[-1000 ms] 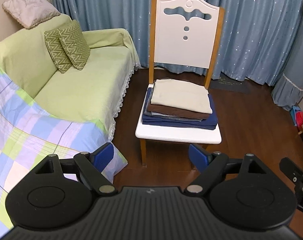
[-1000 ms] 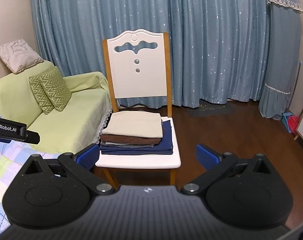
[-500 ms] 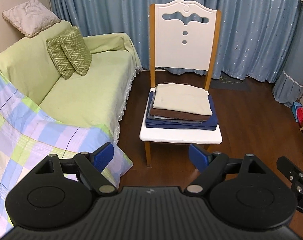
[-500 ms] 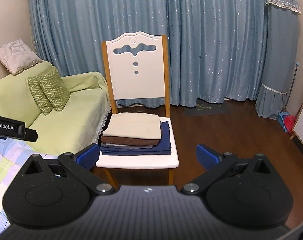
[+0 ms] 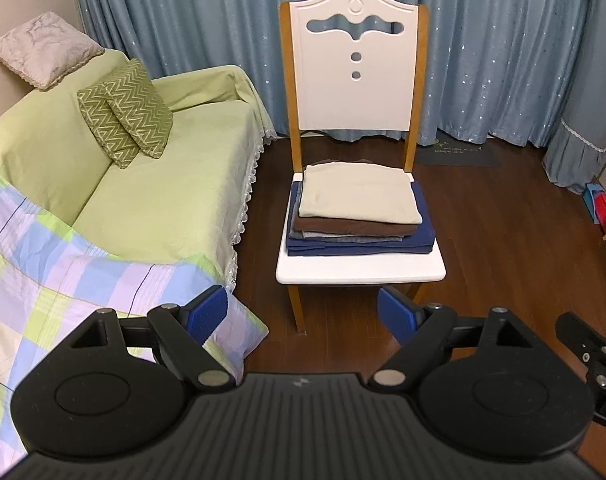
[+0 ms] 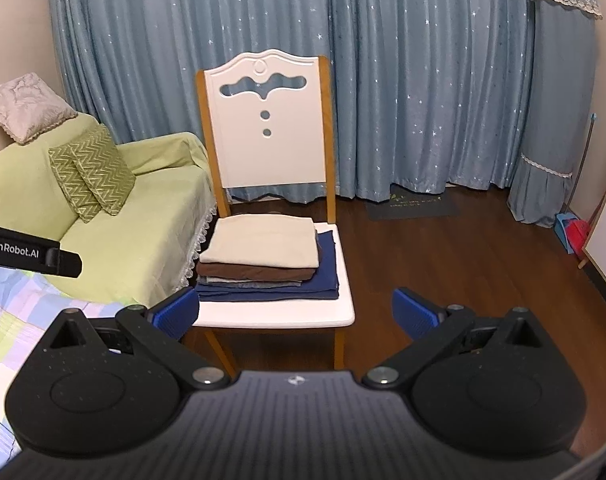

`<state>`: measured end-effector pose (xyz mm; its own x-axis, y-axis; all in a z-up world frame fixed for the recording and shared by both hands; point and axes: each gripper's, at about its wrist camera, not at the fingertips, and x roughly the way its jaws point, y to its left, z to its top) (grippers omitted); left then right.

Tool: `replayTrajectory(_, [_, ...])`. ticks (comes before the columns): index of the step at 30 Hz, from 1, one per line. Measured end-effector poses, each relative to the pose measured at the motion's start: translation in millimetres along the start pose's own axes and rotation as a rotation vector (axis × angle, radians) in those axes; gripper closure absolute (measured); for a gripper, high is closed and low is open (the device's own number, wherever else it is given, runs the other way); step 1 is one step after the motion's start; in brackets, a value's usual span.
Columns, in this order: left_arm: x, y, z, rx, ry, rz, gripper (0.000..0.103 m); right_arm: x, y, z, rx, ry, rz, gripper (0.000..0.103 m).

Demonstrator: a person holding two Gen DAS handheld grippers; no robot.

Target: Fold clothes

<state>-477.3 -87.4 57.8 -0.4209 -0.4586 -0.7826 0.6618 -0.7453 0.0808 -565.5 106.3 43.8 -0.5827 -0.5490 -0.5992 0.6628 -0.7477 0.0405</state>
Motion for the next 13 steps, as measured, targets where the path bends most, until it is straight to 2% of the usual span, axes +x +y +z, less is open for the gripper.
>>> replayTrajectory(4, [13.0,-13.5,13.4,0.023,-0.008,0.012,0.019,14.1,-8.3,10.8,-0.009,0.002,0.000,0.001])
replayTrajectory(11, [28.5,-38.3,41.7,0.012,-0.078,0.018,0.019,46.8,-23.3,37.3,-0.073,0.009,0.041,0.001])
replayTrajectory(13, [33.6,-40.4,52.4,-0.009,-0.062,0.004,0.019,55.4,-31.2,46.4,-0.094,0.016,0.053,0.001])
